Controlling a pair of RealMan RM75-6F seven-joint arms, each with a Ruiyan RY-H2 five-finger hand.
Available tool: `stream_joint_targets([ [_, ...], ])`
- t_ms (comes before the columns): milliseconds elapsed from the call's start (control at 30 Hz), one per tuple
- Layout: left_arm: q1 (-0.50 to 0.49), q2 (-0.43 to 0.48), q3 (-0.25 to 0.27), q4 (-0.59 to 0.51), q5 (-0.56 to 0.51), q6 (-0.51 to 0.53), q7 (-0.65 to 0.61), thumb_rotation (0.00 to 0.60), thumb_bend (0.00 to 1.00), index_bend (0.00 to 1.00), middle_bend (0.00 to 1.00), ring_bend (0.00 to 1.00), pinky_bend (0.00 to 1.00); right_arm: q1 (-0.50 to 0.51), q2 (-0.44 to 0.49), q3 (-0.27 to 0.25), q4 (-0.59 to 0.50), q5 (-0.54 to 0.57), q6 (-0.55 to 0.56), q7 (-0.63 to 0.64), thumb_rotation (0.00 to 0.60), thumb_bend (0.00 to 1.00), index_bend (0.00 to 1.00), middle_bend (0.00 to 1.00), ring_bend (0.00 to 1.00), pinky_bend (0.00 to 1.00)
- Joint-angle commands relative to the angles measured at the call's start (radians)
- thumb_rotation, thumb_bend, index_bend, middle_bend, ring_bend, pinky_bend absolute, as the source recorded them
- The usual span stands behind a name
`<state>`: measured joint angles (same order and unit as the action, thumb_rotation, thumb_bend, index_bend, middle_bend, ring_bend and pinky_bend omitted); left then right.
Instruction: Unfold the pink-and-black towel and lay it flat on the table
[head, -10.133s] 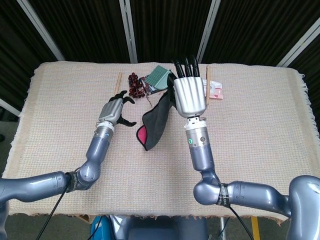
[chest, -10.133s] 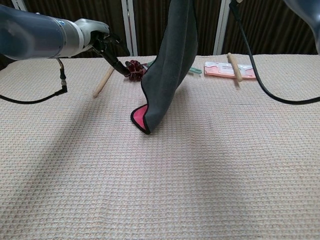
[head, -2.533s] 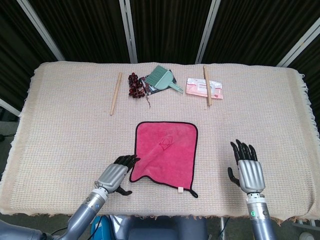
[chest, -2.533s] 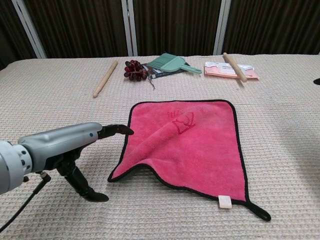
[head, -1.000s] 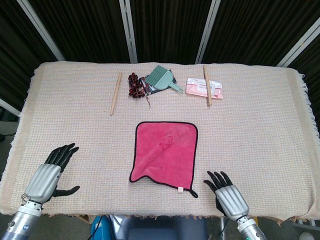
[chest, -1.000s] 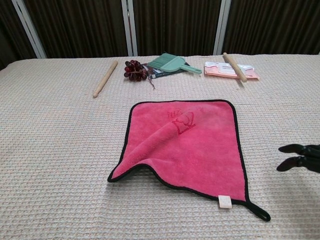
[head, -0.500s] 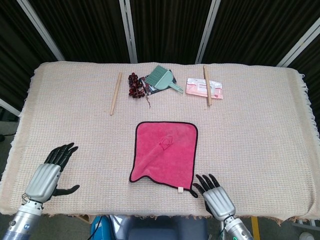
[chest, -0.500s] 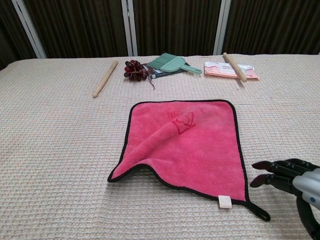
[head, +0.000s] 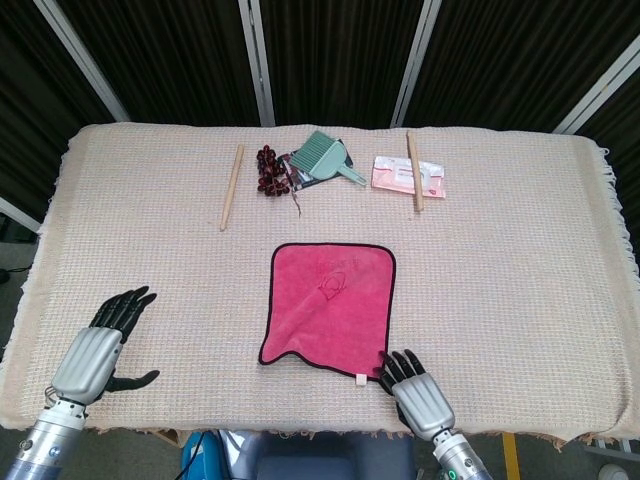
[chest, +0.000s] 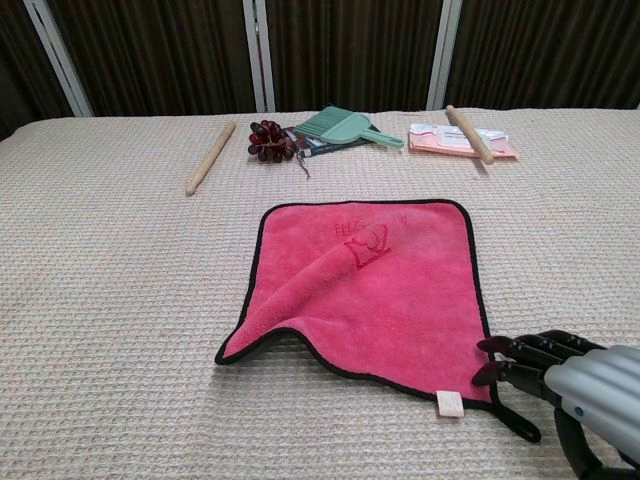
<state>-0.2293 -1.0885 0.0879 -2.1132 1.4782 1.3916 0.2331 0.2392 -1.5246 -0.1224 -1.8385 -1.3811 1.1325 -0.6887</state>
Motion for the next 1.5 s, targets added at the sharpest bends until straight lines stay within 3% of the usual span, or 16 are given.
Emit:
stream_joint_targets([
  [33,0.003,-0.003,-0.002,0.0,0.001,-0.004,0.004,0.6,0.09,0.06,0.0,0.0,0.0,0.0,-0.009,-0.001,0.003,0.007,0.001,-0.009,0.6,1.0,0.17,0.0,0.0,0.0],
  [867,0.029,-0.006,-0.028,0.002,0.015,-0.021,-0.006,0.6,0.09,0.06,0.0,0.0,0.0,-0.042,0.006,-0.081,0.004,-0.056,0.053,-0.043,0.6,1.0,0.17,0.0,0.0,0.0],
  [1300,0.037,-0.015,-0.037,0.006,0.018,-0.026,-0.005,0.6,0.09,0.06,0.0,0.0,0.0,-0.053,-0.011,-0.062,0.0,-0.116,0.09,-0.022,0.6,1.0,0.17,0.0,0.0,0.0],
  [1500,0.04,-0.017,-0.039,0.008,0.022,-0.028,-0.007,0.6,0.09,0.06,0.0,0.0,0.0,-0.051,-0.045,-0.041,0.008,-0.123,0.087,-0.03,0.6,1.0,0.12,0.0,0.0,0.0],
])
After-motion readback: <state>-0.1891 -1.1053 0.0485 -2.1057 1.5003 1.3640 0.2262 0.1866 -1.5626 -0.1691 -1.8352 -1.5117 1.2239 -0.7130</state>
